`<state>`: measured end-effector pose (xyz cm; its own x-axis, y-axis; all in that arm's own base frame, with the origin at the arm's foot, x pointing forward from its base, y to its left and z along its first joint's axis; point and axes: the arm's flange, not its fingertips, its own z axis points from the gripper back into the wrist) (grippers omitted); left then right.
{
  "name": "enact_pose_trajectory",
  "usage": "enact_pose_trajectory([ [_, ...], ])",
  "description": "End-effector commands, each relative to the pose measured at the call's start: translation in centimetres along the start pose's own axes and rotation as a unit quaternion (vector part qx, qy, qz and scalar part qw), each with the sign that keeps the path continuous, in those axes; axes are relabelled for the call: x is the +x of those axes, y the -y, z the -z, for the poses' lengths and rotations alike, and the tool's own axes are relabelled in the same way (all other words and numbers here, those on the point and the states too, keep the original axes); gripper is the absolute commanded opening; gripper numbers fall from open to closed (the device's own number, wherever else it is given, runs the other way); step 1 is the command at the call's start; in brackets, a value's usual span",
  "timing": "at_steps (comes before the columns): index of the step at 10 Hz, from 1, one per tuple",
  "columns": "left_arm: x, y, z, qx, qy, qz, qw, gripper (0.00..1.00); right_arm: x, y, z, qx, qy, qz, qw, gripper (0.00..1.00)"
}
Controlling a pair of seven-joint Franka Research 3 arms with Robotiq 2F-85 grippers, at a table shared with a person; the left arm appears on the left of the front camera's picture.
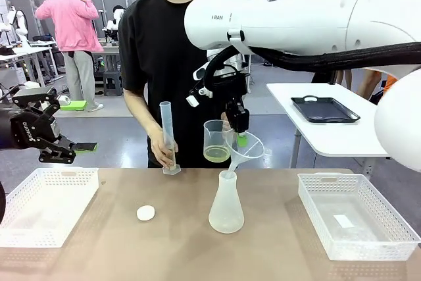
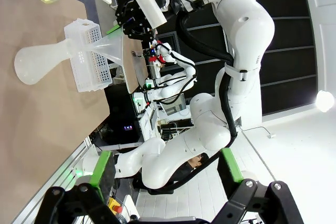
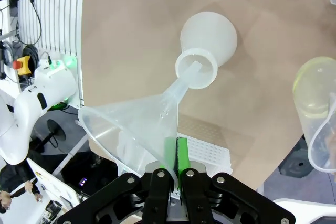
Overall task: Prepare the solutions needed for the experiment.
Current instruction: Pick up the Plastic Funnel and insert it into the Big flask.
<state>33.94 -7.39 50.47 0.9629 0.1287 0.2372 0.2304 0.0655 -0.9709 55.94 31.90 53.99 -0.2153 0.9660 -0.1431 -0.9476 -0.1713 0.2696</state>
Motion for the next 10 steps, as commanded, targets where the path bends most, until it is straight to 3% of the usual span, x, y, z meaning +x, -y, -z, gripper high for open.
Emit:
enact_pose_trajectory([
  [1, 0.0, 0.3, 0.2, -0.012, 0.004, -0.002, 1.000, 1.00, 0.7, 1.1, -1.1, -0.002, -0.011, -0.020, 1.000, 0.04],
  [10, 0.0, 0.3, 0.2, -0.012, 0.004, -0.002, 1.000, 1.00, 2.6, 2.7, 2.2, 0.017, -0.031, -0.048, 0.998, 0.04],
])
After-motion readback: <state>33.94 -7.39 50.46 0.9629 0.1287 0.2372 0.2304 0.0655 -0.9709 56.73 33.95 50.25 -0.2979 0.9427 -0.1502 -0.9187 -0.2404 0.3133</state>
